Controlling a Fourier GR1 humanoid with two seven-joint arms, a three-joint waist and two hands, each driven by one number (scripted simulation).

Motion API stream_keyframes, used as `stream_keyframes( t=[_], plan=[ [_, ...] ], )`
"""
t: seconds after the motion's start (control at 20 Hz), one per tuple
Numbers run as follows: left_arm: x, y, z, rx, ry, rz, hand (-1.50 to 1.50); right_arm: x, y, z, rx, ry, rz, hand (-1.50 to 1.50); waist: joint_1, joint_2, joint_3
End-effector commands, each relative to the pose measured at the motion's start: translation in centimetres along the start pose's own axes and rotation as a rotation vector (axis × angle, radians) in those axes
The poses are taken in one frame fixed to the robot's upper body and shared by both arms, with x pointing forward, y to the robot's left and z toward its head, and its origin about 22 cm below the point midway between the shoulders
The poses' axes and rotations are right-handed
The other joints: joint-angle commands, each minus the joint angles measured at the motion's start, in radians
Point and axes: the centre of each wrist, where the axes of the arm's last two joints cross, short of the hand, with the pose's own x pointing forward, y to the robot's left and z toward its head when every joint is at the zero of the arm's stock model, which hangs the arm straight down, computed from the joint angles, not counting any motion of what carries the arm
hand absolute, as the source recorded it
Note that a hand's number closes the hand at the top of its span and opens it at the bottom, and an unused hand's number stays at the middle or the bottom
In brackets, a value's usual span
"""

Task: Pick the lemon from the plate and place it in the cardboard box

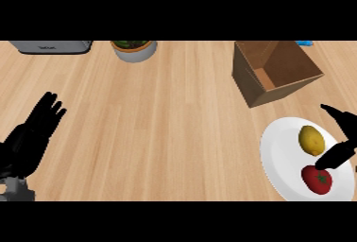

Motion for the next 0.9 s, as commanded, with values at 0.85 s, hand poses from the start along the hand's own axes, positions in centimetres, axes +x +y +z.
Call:
stream_keyframes(
  t=[0.85],
  plan=[
    [1.5, -0.2, 1.2, -0.006, -0.002, -0.002, 0.0, 0.4, 4.5, -2.4, 0.029, 0.027, 0.006, -1.5, 0.001, -0.001, 0.0]
  ],
)
